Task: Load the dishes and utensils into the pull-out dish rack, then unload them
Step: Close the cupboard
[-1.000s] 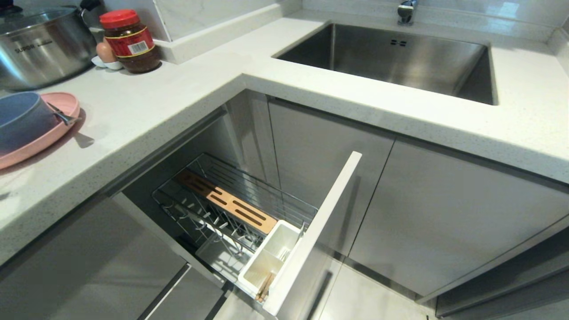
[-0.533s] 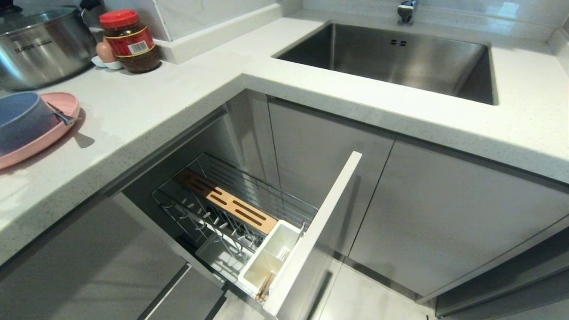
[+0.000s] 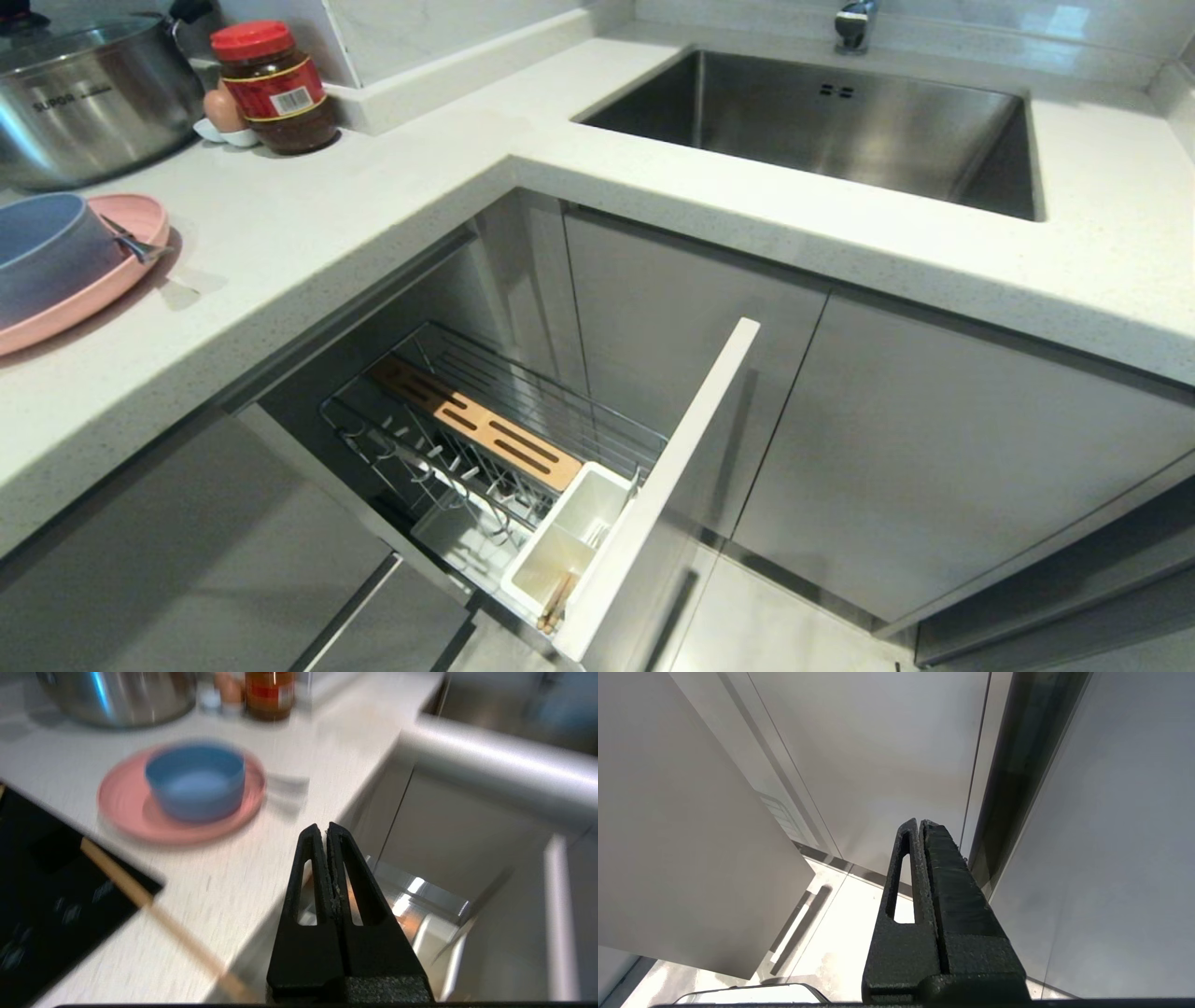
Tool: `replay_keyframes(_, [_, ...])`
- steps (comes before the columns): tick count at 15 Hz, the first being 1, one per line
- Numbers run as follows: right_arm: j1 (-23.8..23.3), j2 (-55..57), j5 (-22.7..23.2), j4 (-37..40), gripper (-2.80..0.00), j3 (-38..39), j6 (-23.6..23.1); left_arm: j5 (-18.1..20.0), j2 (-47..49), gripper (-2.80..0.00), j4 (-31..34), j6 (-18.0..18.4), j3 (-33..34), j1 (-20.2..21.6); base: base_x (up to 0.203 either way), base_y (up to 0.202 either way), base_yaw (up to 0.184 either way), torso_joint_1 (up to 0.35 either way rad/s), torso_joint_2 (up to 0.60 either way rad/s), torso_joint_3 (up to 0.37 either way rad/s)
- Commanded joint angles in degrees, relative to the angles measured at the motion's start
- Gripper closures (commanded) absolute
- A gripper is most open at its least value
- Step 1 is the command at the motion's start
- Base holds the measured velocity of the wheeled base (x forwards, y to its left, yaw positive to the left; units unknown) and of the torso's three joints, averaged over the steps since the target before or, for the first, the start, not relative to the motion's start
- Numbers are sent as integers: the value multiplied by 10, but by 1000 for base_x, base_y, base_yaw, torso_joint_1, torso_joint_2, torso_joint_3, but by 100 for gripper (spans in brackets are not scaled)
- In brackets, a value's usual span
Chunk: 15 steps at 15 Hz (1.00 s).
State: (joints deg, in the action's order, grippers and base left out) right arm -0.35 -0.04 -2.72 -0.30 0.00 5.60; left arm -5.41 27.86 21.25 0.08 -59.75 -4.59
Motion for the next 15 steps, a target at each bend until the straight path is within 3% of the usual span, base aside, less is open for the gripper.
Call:
replay_keyframes(1, [0, -1, 0, 0, 0, 0, 0, 14, -145, 0, 1, 60, 141, 25, 0, 0, 0, 0, 0, 0])
replay_keyframes(3, [0, -2, 0, 0, 0, 0, 0, 19, -221, 0, 17, 123, 222, 38, 0, 0, 0, 0, 0, 0])
replay_keyframes(5, [0, -1, 0, 0, 0, 0, 0, 22, -274, 0, 21, 153, 299, 43, 0, 0, 0, 0, 0, 0])
replay_keyframes(8, [0, -1, 0, 0, 0, 0, 0, 21, -278, 0, -54, 97, 387, 46, 0, 0, 0, 0, 0, 0])
replay_keyframes(11, [0, -2, 0, 0, 0, 0, 0, 21, -277, 0, -203, 93, 555, 46, 0, 0, 0, 0, 0, 0])
replay_keyframes(12, [0, -1, 0, 0, 0, 0, 0, 23, -277, 0, -225, 92, 589, 46, 0, 0, 0, 0, 0, 0])
replay_keyframes(13, [0, -1, 0, 0, 0, 0, 0, 40, -277, 0, -236, 89, 604, 46, 0, 0, 0, 0, 0, 0])
replay_keyframes(15, [0, -1, 0, 0, 0, 0, 0, 75, -277, 0, -189, 86, 596, 46, 0, 0, 0, 0, 0, 0])
